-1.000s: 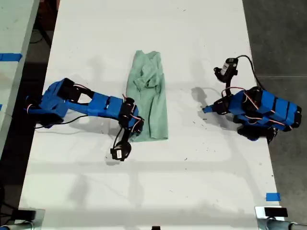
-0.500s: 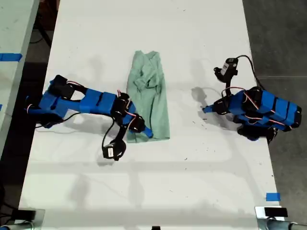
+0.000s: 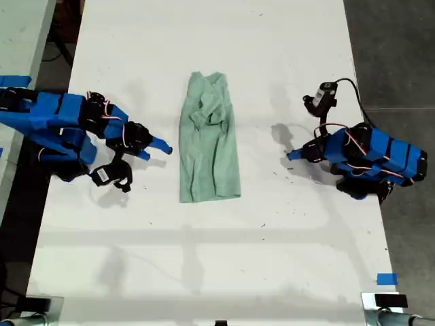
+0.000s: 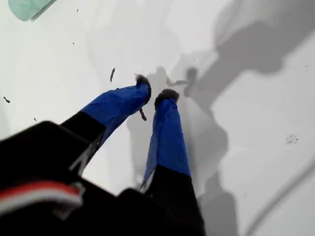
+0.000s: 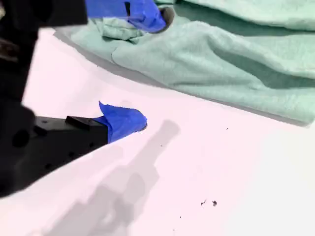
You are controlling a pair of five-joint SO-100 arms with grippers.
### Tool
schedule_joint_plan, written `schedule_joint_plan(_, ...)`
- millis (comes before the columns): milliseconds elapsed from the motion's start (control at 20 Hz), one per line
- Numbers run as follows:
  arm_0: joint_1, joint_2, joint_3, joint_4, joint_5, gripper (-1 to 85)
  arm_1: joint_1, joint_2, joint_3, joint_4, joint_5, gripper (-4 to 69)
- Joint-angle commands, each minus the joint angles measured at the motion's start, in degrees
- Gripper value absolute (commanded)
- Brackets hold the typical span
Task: Fold t shirt
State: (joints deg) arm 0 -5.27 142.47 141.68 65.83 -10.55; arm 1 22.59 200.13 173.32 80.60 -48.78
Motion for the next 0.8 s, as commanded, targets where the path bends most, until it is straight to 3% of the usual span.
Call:
schedule_joint_plan(0, 0.9, 16.3, 15.6, -10.4, -1.8, 22.8, 0.4, 0.7, 3.6, -1.4, -0.7, 5.9)
schedule_joint_plan(100, 1.2, 26.4, 23.9, -12.4, -2.5, 21.7, 0.4, 0.7, 3.6, -1.4, -0.7, 5.9)
schedule_joint_plan(200, 0.2, 41.0, 30.5, -8.0, -2.5, 20.6, 0.5, 0.7, 3.6, -1.5, -0.7, 5.9)
schedule_joint_plan(300, -1.8, 60.3, 37.8, -4.6, 2.5, 17.5, 0.6, 0.7, 3.6, -1.5, -0.6, 5.9)
schedule_joint_plan(750, -8.1, 60.1, 42.8, -6.8, 5.3, -0.1, 0.4, 0.7, 3.7, -1.7, -0.3, 5.7)
